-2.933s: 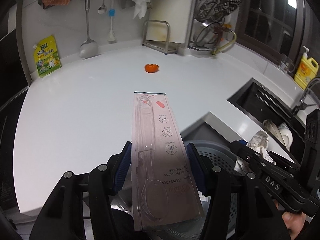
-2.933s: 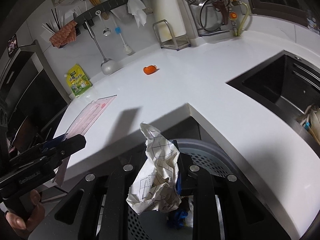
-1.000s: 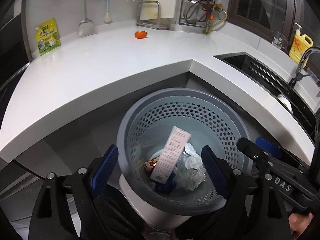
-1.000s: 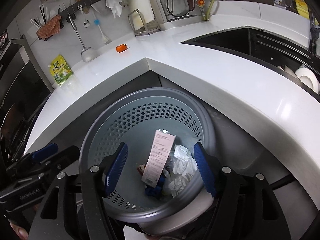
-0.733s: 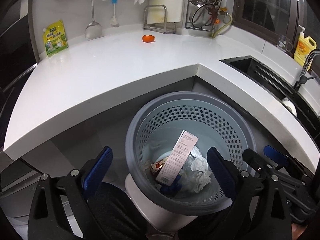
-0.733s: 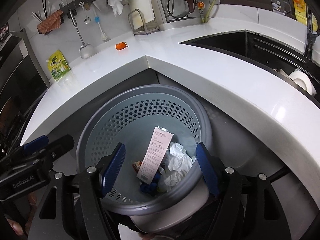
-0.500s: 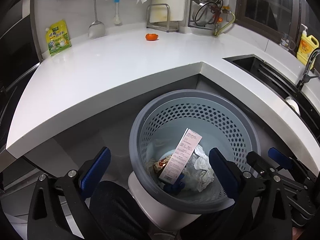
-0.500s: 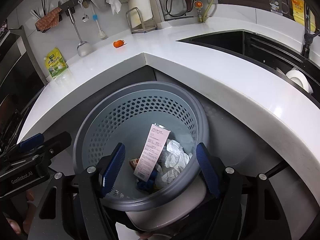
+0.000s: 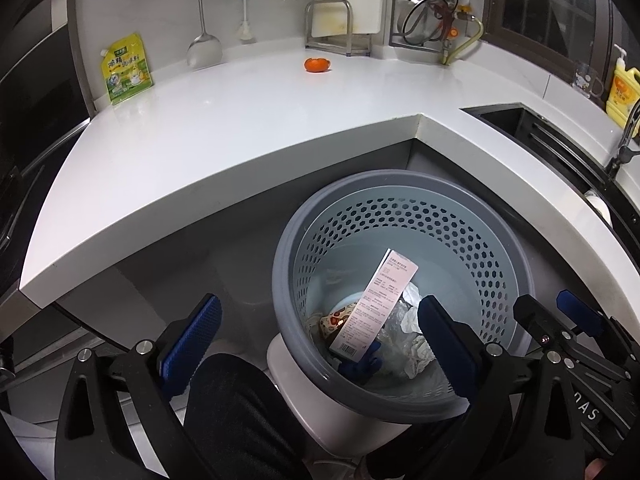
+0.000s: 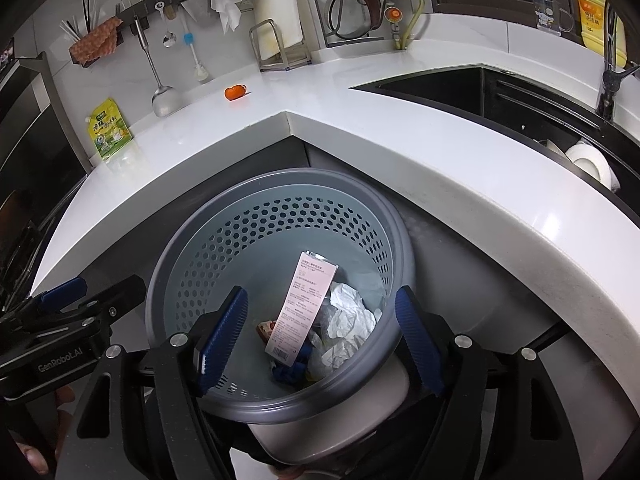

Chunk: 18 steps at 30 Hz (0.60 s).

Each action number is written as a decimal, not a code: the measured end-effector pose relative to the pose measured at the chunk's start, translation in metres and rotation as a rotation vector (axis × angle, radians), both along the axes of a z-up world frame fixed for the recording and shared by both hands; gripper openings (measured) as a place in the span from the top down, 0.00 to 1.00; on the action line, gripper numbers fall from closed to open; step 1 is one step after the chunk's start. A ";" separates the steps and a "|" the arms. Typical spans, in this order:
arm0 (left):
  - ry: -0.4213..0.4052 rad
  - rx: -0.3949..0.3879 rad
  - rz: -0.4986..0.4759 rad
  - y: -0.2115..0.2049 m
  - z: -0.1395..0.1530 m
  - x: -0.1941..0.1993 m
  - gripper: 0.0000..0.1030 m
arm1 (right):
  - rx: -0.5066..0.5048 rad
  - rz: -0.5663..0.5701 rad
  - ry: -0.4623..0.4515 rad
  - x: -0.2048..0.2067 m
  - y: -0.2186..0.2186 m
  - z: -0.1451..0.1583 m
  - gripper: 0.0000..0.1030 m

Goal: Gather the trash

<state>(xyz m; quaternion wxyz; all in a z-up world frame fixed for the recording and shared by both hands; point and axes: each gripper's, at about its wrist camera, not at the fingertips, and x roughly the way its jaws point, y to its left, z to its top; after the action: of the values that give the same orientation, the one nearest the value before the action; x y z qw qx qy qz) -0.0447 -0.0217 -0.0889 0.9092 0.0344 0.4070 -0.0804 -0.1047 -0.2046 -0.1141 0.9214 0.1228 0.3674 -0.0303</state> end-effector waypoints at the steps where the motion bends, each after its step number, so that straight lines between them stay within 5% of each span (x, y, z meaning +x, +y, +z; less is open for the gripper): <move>1: -0.001 0.003 0.001 0.000 0.000 0.000 0.06 | 0.000 -0.001 0.003 0.000 0.000 0.000 0.29; 18: -0.008 0.022 0.000 -0.002 -0.001 -0.003 0.06 | -0.006 -0.004 0.002 -0.001 -0.001 0.001 0.28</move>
<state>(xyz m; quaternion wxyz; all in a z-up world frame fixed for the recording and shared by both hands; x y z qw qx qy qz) -0.0473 -0.0233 -0.0899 0.9105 0.0449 0.4041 -0.0759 -0.1056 -0.2055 -0.1133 0.9213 0.1208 0.3681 -0.0333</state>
